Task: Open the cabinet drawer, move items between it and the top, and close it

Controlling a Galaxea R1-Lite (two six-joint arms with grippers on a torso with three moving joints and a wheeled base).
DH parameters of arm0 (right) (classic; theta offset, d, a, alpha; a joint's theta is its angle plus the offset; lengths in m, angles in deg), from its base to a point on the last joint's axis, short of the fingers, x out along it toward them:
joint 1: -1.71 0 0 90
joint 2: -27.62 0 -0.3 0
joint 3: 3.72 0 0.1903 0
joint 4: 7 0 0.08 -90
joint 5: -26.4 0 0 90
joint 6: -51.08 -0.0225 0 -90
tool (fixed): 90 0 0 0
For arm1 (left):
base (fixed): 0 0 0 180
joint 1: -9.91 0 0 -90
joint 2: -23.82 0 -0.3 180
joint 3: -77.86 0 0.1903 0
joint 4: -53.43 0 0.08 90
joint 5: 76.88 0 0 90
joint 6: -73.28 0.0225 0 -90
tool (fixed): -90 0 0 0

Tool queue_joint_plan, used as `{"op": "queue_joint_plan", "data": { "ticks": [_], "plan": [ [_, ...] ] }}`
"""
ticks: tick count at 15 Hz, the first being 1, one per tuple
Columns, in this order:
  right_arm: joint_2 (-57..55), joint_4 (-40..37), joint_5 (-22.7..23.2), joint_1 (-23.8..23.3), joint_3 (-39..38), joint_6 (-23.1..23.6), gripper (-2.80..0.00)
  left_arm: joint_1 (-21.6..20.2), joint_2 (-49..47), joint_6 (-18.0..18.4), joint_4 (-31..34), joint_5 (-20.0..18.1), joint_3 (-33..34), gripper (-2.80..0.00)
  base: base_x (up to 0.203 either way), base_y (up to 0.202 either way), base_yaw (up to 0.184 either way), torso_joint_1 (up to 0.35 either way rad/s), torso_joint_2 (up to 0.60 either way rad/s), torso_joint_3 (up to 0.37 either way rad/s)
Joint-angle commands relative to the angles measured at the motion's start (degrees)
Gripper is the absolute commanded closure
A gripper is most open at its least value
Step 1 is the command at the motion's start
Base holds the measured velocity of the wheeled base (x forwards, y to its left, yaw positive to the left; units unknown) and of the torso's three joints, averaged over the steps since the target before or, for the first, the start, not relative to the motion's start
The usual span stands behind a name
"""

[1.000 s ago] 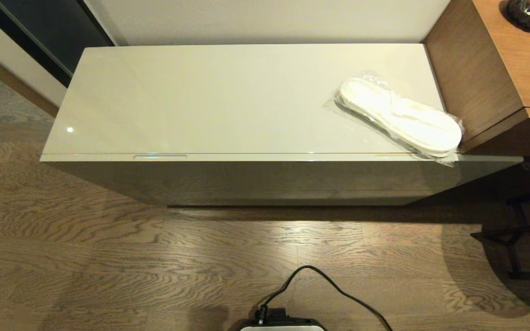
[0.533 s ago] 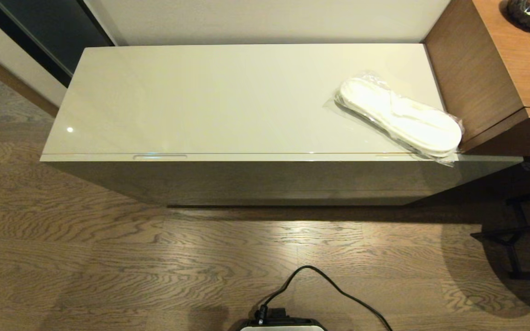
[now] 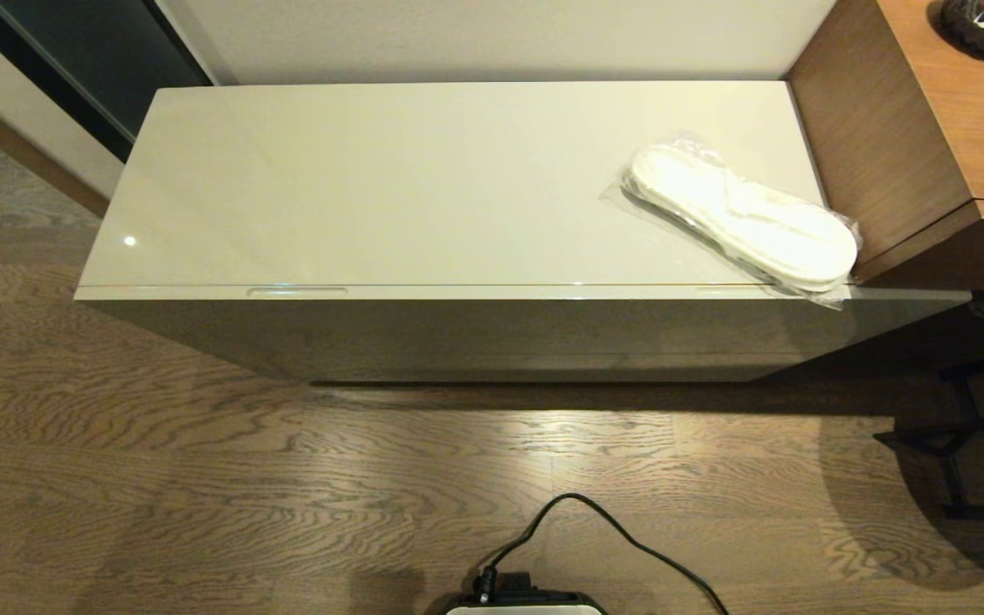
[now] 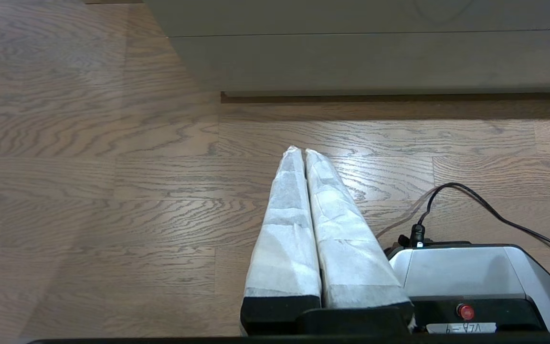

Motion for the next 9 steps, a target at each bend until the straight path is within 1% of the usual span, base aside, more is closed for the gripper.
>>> {"op": "queue_joint_plan", "data": {
  "ticks": [1, 9],
  "plan": [
    [0.0, 0.0, -0.1, 0.0, -0.2, 0.0, 0.0, 0.0, -0.1, 0.0, 0.0, 0.0, 0.0, 0.0, 0.0, 0.0, 0.0, 0.0, 0.0, 0.0],
    [0.0, 0.0, -0.1, 0.0, -0.2, 0.0, 0.0, 0.0, -0.1, 0.0, 0.0, 0.0, 0.0, 0.0, 0.0, 0.0, 0.0, 0.0, 0.0, 0.0]
  ]
}}
